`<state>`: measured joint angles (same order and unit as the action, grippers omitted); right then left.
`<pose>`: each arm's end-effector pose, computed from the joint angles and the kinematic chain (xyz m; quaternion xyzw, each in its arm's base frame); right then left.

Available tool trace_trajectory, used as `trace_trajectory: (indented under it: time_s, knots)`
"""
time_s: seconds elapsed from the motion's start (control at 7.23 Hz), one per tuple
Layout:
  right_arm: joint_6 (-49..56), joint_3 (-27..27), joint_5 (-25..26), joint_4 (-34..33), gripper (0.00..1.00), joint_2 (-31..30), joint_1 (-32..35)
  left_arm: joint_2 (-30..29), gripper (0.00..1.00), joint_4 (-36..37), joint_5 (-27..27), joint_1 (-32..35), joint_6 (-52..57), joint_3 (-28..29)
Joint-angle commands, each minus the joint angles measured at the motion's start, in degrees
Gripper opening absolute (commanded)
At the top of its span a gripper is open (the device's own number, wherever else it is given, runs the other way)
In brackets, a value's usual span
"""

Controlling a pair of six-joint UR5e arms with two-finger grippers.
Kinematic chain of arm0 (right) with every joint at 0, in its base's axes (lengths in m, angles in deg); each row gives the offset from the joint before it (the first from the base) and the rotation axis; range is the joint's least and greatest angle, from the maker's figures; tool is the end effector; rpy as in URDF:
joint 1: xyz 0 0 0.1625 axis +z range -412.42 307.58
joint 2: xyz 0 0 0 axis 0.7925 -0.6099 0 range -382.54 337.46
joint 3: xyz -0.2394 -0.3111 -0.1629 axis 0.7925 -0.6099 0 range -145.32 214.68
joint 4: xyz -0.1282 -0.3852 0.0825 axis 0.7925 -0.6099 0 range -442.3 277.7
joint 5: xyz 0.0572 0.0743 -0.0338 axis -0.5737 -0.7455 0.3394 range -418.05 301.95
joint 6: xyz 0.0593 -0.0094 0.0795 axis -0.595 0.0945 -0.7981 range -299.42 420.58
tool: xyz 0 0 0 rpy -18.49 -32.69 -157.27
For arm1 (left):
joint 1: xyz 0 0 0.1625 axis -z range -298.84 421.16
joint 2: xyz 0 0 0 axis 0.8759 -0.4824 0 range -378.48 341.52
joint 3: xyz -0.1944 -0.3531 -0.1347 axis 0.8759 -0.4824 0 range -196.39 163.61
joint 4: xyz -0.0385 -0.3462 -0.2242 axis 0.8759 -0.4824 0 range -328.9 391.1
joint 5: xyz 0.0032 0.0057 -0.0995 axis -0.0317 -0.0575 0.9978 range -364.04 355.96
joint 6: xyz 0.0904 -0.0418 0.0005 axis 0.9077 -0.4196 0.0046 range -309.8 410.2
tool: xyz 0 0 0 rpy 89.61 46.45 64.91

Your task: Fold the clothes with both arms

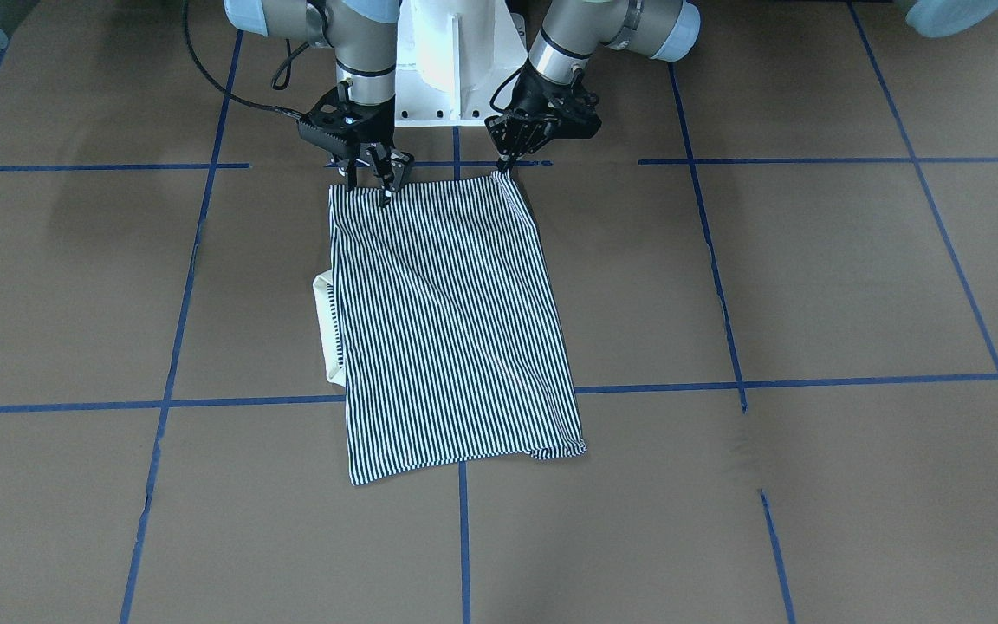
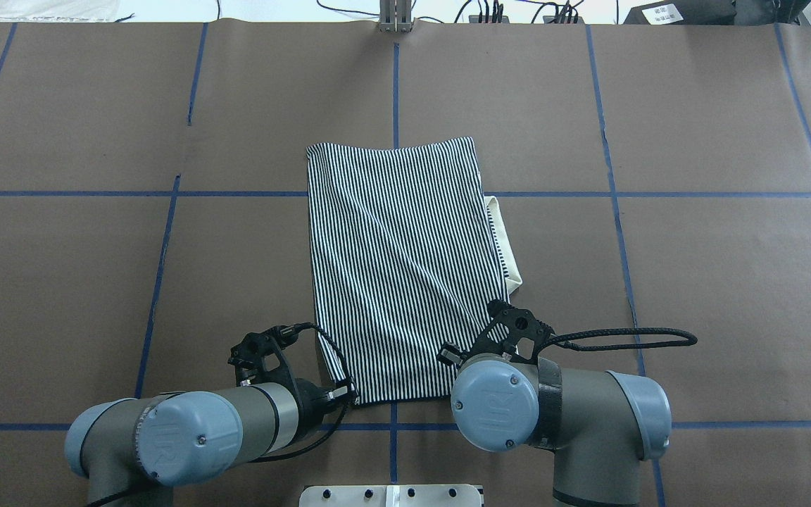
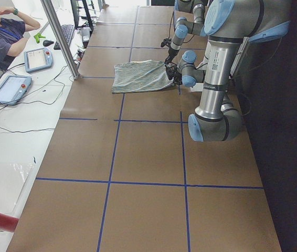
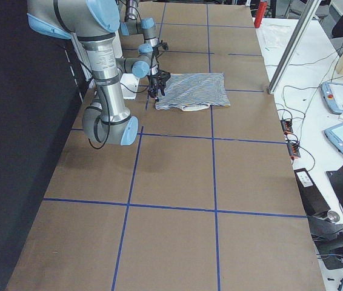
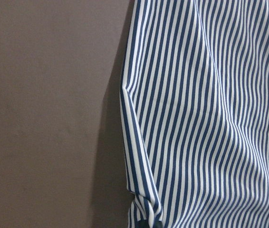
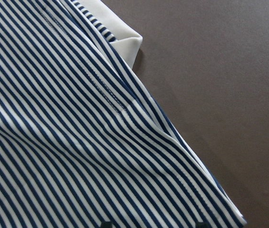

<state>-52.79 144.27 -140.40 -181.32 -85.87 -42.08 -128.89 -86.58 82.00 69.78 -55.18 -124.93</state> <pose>-0.5650 -0.2521 0.2772 0.0266 -0.3237 0.2945 0.8988 0.5563 -0.2263 0.2621 -0.0036 0.5497 -0.1922 0.8129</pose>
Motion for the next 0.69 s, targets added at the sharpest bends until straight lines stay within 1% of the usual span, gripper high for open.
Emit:
trace_trajectory:
  time_s: [0.0, 0.41, 0.55]
  knots:
    - [-0.18, -0.87, 0.79, 0.06, 0.66, -0.04, -0.50, 0.01, 0.00, 0.00, 0.00, -0.01, 0.00, 0.00]
    - [-0.18, -1.04, 0.79, -0.03, 0.66, -0.22, -1.03, 0.01, 0.00, 0.00, 0.00, -0.01, 0.00, 0.00]
    - [-0.18, -1.39, 0.79, -0.03, 0.65, -0.13, -1.03, 0.01, 0.00, 0.00, 0.00, 0.07, 0.00, 0.00]
